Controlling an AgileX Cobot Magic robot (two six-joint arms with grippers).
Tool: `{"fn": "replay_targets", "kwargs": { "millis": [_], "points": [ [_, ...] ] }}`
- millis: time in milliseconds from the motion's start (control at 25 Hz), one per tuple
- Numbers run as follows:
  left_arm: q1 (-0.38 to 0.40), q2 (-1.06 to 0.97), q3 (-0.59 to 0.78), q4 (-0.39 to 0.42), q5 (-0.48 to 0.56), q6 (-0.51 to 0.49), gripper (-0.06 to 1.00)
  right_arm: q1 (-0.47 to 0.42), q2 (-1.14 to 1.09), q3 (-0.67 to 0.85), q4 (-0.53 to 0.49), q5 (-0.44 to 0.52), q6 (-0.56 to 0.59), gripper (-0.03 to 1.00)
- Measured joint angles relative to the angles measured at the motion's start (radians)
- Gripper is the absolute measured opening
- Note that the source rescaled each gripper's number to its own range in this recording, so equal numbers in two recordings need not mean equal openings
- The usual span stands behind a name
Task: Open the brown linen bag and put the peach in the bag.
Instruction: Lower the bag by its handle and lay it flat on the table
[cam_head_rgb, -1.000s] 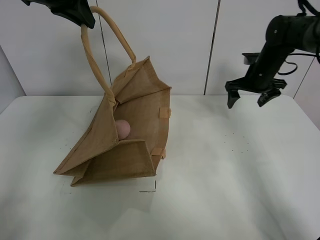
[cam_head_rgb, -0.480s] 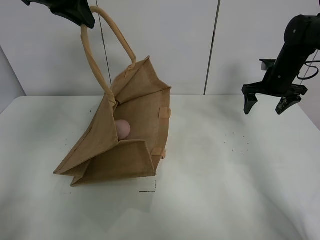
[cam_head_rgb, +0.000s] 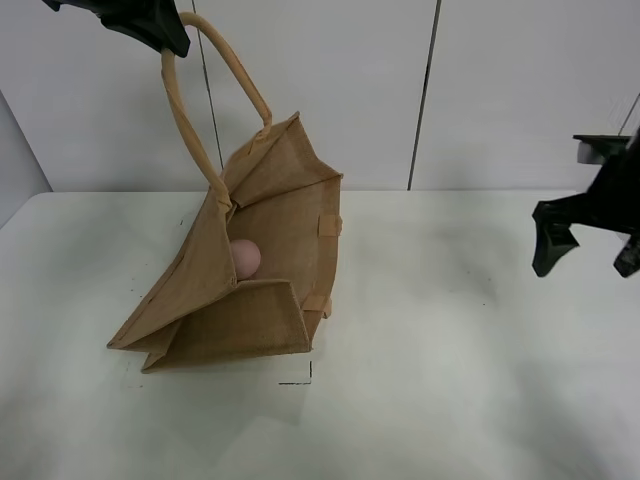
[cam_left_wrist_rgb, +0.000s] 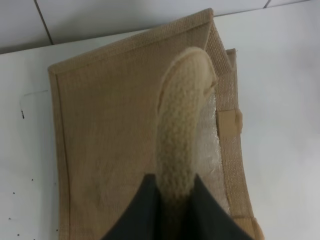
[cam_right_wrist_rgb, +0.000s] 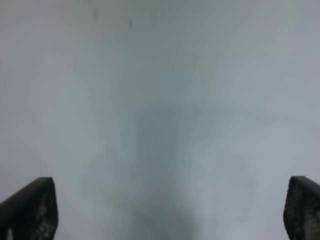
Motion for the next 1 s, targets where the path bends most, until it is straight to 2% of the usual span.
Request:
{"fn": "replay_targets", "kwargs": {
  "millis": [160,400,760,1000],
  "points": [
    [0.000,0.000,0.000,0.000,0.000,0.000,0.00,0.000,-0.200,0.171,0.000,0.002,0.000,1.00],
    [0.000,0.000,0.000,0.000,0.000,0.000,0.00,0.000,-0.679,0.455,0.000,-0.002,0.000,1.00],
    [0.000,0.000,0.000,0.001,0.000,0.000,0.00,0.000,-1.264,0.664,0.000,-0.101,0.000,1.00],
    [0.000,0.000,0.000,0.001,0.000,0.000,0.00,0.000,-1.448,0.709,-0.017,-0.173,0.002,1.00]
  ]
}}
